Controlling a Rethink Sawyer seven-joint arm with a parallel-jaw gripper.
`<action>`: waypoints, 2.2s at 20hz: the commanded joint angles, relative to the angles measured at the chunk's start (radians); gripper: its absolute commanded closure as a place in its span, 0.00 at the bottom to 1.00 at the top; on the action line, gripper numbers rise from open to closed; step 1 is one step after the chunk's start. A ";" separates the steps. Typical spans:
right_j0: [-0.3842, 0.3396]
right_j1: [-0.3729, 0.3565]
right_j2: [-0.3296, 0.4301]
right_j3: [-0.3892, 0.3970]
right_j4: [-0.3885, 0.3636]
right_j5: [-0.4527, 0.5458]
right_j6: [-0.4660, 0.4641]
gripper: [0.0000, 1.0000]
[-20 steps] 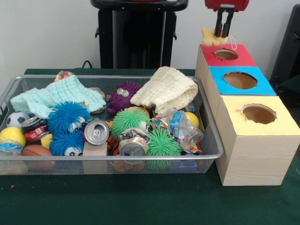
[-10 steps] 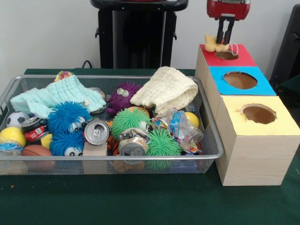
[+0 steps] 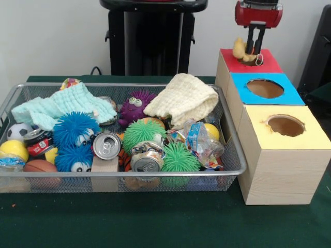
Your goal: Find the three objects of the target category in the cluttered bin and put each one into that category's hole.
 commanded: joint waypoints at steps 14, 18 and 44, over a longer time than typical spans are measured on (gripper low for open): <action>0.074 0.065 -0.033 -0.006 0.098 -0.045 0.217 0.00; 0.085 0.015 -0.051 -0.024 0.097 0.008 0.192 0.00; 0.046 -0.050 -0.068 -0.093 0.048 0.176 0.119 0.00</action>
